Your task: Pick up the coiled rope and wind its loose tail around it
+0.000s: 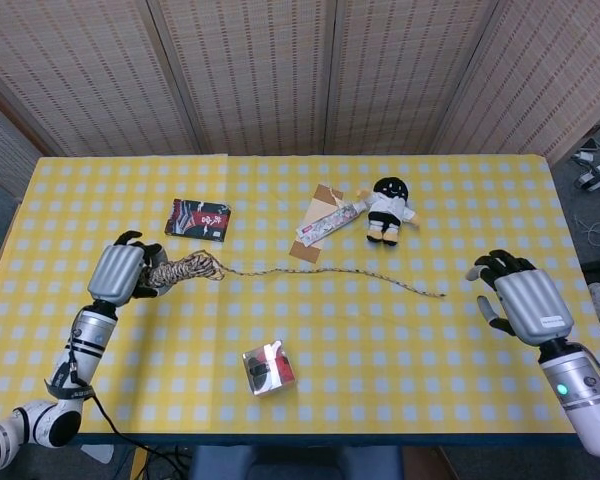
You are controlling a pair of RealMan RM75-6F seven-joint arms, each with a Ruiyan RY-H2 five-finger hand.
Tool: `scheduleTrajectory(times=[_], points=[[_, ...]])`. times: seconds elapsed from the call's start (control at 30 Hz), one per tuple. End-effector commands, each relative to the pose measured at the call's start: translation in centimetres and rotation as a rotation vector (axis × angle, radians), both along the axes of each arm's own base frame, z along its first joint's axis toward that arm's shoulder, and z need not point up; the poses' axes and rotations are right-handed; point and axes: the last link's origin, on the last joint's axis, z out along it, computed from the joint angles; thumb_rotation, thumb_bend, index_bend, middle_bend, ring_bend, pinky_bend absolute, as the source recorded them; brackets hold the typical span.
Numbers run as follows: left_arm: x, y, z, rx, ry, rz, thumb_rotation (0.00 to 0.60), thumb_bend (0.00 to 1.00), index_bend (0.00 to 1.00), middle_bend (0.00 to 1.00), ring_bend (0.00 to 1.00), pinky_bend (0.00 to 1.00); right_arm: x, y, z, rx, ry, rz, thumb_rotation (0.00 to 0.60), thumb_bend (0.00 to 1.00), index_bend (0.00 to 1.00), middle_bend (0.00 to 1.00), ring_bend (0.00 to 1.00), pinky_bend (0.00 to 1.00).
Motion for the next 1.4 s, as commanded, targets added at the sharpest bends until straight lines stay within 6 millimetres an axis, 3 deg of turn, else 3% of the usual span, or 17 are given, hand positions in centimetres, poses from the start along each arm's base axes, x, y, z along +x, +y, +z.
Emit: scheduleTrajectory(times=[0.03, 0.33, 0.6, 0.9, 1.1, 1.4], points=[[0.4, -0.1, 0.4, 0.007, 0.001, -0.003, 0.566, 0.29, 0.75, 0.72, 0.51, 0.18, 1.9, -2.1, -2.7, 0.067, 0.005, 0.029, 0.600, 0.44, 0.36, 0.28, 0.16, 0.29], [1.4, -0.7, 0.5, 0.010, -0.001, -0.012, 0.550, 0.29, 0.75, 0.72, 0.51, 0.18, 4.9, -6.3, -8.4, 0.157, 0.033, 0.056, 0.600, 0.44, 0.39, 0.28, 0.16, 0.29], [1.9, -1.3, 0.4, 0.000, 0.010, -0.015, 0.533, 0.29, 0.75, 0.72, 0.51, 0.18, 5.5, -9.8, -12.8, 0.178, 0.123, 0.029, 0.600, 0.44, 0.40, 0.28, 0.16, 0.29], [2.1, -1.7, 0.4, -0.009, 0.029, -0.019, 0.531, 0.29, 0.75, 0.72, 0.51, 0.18, 5.9, -12.1, -17.3, 0.169, 0.246, 0.036, 0.600, 0.42, 0.41, 0.27, 0.14, 0.28], [2.2, -2.0, 0.2, -0.013, 0.043, -0.028, 0.530, 0.29, 0.75, 0.72, 0.51, 0.18, 6.7, -13.0, -19.5, 0.148, 0.277, 0.041, 0.600, 0.35, 0.41, 0.23, 0.03, 0.06], [2.1, -2.3, 0.2, -0.021, 0.053, -0.024, 0.520, 0.29, 0.75, 0.72, 0.51, 0.18, 7.5, -13.8, -22.5, 0.110, 0.303, 0.069, 0.600, 0.29, 0.47, 0.20, 0.00, 0.00]])
